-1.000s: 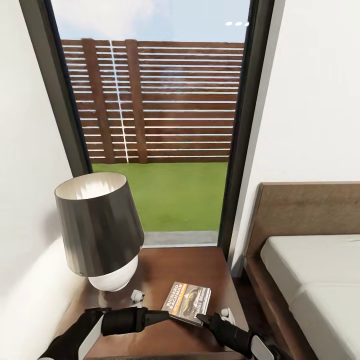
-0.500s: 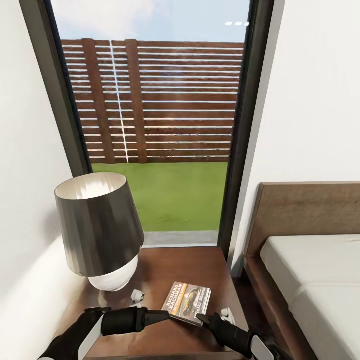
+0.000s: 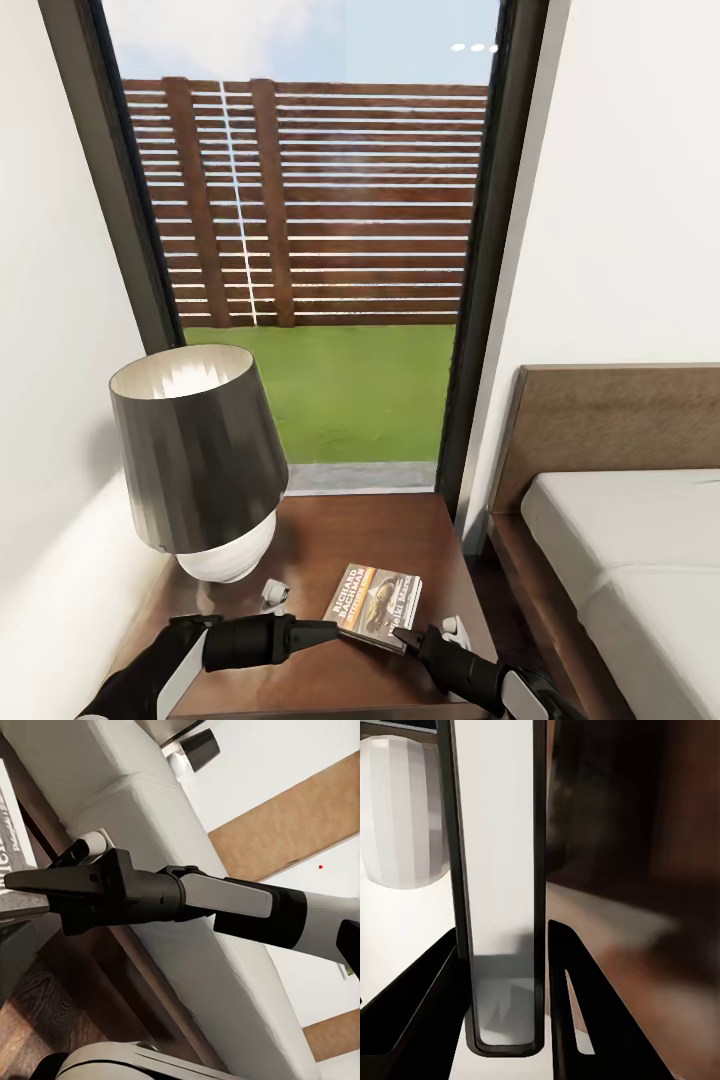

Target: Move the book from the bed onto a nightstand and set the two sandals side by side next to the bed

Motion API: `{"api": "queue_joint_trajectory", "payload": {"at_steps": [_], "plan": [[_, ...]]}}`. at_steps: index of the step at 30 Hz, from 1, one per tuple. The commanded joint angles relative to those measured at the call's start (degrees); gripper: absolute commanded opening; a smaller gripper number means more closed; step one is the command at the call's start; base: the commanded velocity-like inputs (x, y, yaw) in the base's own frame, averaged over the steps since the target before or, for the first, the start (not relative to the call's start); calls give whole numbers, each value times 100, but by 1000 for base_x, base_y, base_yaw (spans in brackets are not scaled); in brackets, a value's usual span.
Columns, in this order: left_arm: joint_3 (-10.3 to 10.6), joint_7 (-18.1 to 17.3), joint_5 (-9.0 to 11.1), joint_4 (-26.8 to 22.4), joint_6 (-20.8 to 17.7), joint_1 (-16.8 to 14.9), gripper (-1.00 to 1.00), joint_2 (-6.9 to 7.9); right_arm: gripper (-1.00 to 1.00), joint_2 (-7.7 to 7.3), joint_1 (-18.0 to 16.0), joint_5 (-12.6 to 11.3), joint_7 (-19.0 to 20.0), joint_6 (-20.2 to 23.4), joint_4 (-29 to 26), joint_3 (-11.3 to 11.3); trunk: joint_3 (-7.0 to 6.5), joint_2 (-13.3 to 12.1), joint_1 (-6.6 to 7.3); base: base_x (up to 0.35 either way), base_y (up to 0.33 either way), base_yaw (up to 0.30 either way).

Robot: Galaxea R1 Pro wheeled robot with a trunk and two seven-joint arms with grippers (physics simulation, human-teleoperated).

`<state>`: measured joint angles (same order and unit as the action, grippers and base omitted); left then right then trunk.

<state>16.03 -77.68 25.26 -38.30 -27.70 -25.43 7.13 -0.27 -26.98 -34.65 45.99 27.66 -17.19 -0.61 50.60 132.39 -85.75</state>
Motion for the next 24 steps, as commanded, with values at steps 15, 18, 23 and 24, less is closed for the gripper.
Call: {"api": "queue_joint_trajectory", "payload": {"at_steps": [15,18,23,24], "plan": [[32,-2,49,0,-60,-2,100,7,100,0,0,98,-152,-24,13,70,6,2,0,0,0,0],[32,-2,49,-2,-60,0,100,7,100,0,0,98,-152,-24,13,70,6,2,0,0,0,0],[32,-2,49,-1,-60,-3,100,7,100,0,0,98,-152,-24,14,70,6,2,0,0,0,0],[32,-2,49,-1,-60,-2,100,7,100,0,0,98,-152,-24,14,70,6,2,0,0,0,0]]}}
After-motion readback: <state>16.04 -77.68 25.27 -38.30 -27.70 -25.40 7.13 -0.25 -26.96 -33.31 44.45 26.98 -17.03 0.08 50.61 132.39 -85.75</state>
